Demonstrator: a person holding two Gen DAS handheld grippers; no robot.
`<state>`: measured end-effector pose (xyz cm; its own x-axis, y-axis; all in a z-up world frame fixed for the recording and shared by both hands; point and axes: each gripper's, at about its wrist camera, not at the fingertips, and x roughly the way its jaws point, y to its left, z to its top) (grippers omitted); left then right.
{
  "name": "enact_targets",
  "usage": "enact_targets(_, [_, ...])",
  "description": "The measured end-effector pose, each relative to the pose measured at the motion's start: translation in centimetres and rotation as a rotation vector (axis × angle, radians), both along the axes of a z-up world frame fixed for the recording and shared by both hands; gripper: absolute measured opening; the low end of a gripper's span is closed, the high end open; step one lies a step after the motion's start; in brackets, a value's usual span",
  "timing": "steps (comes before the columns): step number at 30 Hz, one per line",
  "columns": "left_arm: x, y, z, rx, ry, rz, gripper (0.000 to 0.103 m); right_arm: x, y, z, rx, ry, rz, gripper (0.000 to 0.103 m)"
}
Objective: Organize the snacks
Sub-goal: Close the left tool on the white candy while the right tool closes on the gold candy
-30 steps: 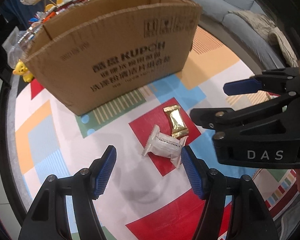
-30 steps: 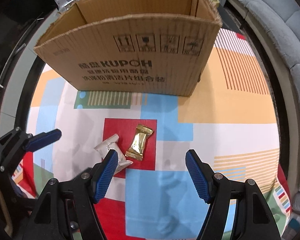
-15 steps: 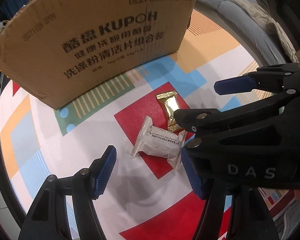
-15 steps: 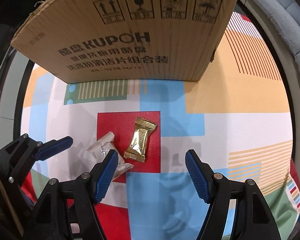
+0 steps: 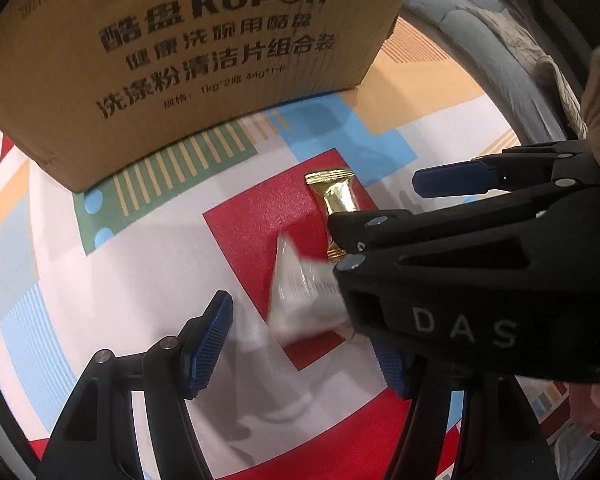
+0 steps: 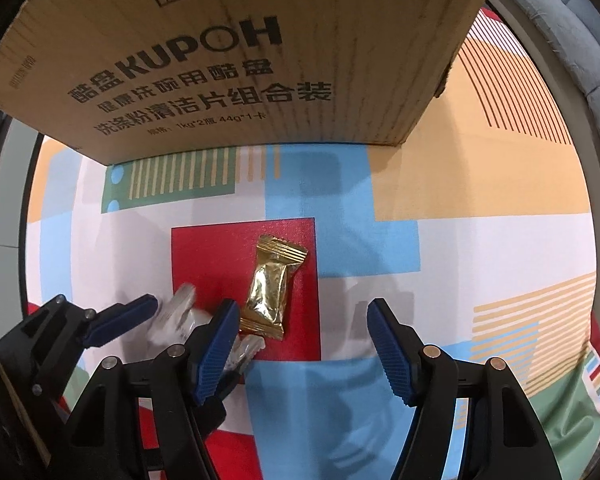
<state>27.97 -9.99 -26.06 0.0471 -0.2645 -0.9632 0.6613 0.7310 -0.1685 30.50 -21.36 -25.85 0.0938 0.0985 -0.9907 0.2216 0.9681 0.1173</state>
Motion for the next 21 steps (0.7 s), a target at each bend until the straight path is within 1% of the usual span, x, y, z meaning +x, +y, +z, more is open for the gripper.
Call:
enact_targets(1, [0.0,0.1,-0.1,0.003,0.002,0.002,0.066,0.1,0.0,-0.2,-0.003,0.004,0.002,0.061])
enact_targets(5, [-0.2,-0.1,-0.1,0.006,-0.012,-0.002,0.066,0.3,0.0,-1.2,-0.004,0.011,0.001,0.054])
enact_targets(6, [-0.2,-0.2,-0.1,0.009,-0.013,-0.001,0.066,0.3,-0.1,-1.3,-0.005,0.007,0.002,0.051])
enact_targets(8, [-0.3,-0.2,0.0,0.012,-0.014,0.008,0.066,0.4,-0.1,-1.4,-0.003,0.003,0.006,0.041])
enact_targets(9, [-0.3,-0.2,0.0,0.011,-0.015,0.015,0.066,0.5,-0.2,-1.5,-0.002,0.004,0.008,0.033])
enact_targets(11, [-0.4,-0.3,0.0,0.012,-0.023,0.029,0.061,0.5,-0.2,-1.5,-0.003,0.001,0.010,0.026])
enact_targets(12, [-0.4,-0.3,0.0,0.015,-0.028,0.036,0.059,0.6,-0.3,-1.6,-0.004,-0.001,0.011,0.020])
enact_targets(13, [-0.5,-0.1,0.1,0.016,-0.031,0.041,0.054,0.6,-0.5,-1.6,-0.004,-0.003,0.011,0.016])
enact_targets(14, [-0.5,-0.3,0.0,0.017,-0.033,0.048,0.049,0.7,-1.0,-1.6,-0.003,-0.005,0.011,0.015])
enact_targets(15, [-0.5,-0.3,0.0,0.016,-0.033,0.054,0.045,0.6,-1.2,-1.6,-0.003,-0.007,0.011,0.012])
enact_targets(16, [-0.4,-0.1,0.1,0.016,-0.032,0.059,0.038,0.7,-1.3,-1.6,-0.003,-0.008,0.011,0.010])
enact_targets(21, [-0.1,0.6,0.2,0.012,-0.021,0.076,0.036,0.8,-1.7,-1.7,-0.004,-0.028,0.014,0.006])
